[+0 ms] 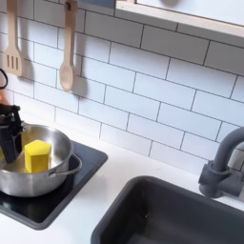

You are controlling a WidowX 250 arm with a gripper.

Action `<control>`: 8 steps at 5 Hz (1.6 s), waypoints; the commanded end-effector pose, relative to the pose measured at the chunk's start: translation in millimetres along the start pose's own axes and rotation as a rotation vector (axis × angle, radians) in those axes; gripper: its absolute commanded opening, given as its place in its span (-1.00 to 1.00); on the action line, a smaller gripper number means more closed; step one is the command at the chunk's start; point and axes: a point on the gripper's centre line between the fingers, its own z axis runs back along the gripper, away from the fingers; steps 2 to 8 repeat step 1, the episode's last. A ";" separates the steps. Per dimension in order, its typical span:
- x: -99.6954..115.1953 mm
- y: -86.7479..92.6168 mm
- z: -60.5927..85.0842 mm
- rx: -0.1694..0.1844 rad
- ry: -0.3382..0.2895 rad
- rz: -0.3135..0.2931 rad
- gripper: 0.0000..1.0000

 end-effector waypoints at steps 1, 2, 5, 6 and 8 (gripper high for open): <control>0.0 -0.5 -0.1 0.000 0.000 -0.001 1.00; 0.0 -0.5 -0.1 0.000 0.000 -0.001 1.00; 0.0 -0.5 -0.1 0.000 0.000 -0.001 1.00; 0.0 -0.5 -0.1 0.000 0.000 -0.001 1.00; 0.0 -0.5 -0.1 0.000 0.000 -0.001 1.00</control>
